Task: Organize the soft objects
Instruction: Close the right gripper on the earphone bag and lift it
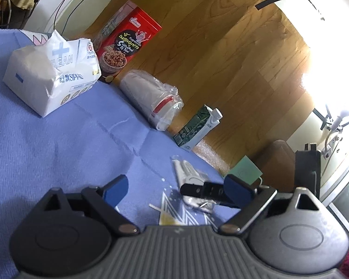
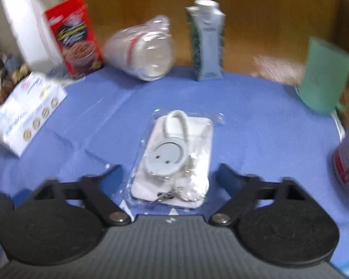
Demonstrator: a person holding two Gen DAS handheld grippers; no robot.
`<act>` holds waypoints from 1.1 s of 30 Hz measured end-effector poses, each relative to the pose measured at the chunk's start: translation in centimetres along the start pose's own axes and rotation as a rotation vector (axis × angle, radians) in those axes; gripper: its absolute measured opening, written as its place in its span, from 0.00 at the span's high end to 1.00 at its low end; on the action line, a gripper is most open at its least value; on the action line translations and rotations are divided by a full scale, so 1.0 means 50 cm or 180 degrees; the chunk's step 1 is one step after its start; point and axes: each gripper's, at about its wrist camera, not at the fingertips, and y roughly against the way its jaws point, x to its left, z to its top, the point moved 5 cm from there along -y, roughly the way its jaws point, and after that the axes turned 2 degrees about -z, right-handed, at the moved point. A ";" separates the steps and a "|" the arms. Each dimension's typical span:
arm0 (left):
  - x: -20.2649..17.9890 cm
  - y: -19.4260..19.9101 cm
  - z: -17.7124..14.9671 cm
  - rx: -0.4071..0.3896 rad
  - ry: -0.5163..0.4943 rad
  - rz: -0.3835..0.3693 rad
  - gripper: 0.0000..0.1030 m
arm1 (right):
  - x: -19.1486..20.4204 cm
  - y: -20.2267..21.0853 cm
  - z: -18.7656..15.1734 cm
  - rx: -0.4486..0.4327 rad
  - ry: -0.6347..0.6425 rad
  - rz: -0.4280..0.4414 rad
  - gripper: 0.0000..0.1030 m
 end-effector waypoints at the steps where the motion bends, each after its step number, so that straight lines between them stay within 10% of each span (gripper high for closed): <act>1: 0.001 0.001 0.001 -0.0006 0.0013 0.0004 0.11 | 0.010 0.003 -0.003 -0.0021 0.0116 0.0000 0.37; 33: -0.026 -0.026 -0.018 0.0318 -0.0253 -0.0083 0.03 | 0.003 0.241 -0.264 -0.0487 0.0367 0.0869 0.40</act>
